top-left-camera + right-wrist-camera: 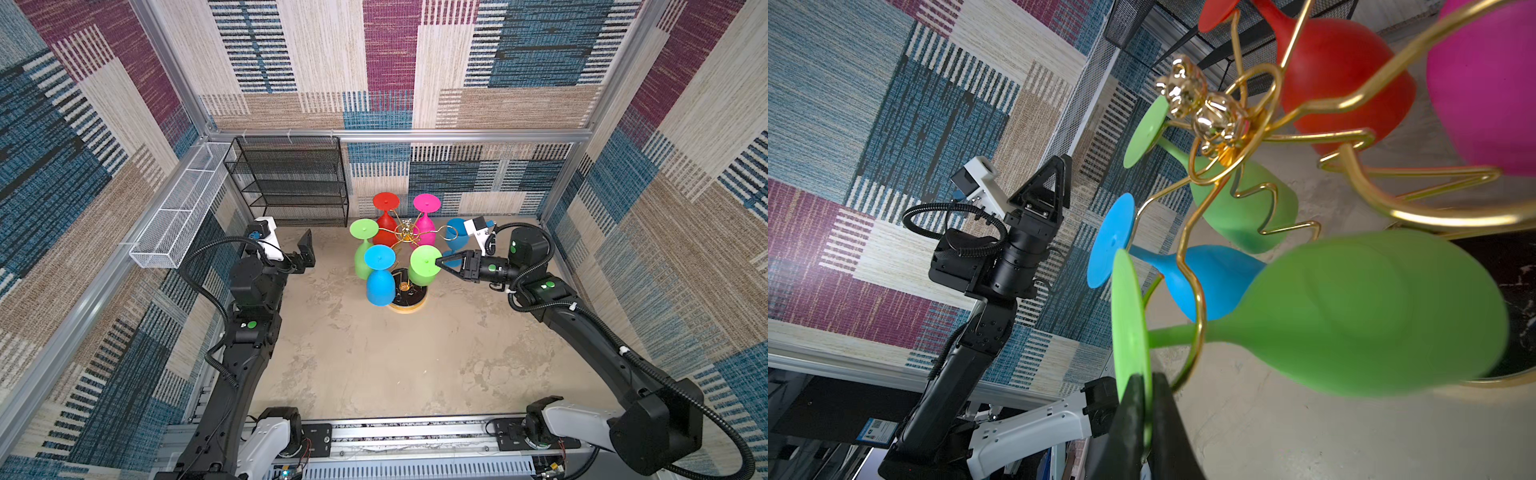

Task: Take the wine glass off the wine glass rack
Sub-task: 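Close the right gripper on the green glass's base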

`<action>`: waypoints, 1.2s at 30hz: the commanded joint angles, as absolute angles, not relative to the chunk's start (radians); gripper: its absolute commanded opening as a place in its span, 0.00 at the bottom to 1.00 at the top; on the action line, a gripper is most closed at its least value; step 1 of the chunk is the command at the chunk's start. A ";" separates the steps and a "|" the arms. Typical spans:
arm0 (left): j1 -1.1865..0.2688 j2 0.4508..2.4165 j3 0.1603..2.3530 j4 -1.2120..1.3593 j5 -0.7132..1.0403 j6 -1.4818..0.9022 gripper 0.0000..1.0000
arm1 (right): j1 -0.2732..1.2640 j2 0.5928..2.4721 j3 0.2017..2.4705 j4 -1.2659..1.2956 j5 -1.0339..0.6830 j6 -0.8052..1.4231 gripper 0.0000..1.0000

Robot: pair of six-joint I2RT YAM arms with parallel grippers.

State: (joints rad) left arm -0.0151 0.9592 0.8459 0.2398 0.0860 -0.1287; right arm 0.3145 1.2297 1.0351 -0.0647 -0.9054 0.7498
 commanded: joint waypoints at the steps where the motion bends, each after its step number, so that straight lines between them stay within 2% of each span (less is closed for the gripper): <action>1: -0.013 0.956 0.842 0.276 0.097 -0.143 0.97 | 0.315 1.226 1.043 -0.042 -0.912 0.773 0.07; 7: -0.012 0.954 0.842 0.275 0.094 -0.143 0.97 | 0.315 1.213 1.055 -0.048 -0.911 0.797 0.07; 13: -0.011 0.950 0.842 0.276 0.097 -0.144 0.97 | 0.315 1.198 1.048 -0.035 -0.918 0.828 0.00; 36: -0.006 0.945 0.839 0.281 0.105 -0.152 0.97 | 0.315 1.209 1.069 0.028 -0.904 0.899 0.00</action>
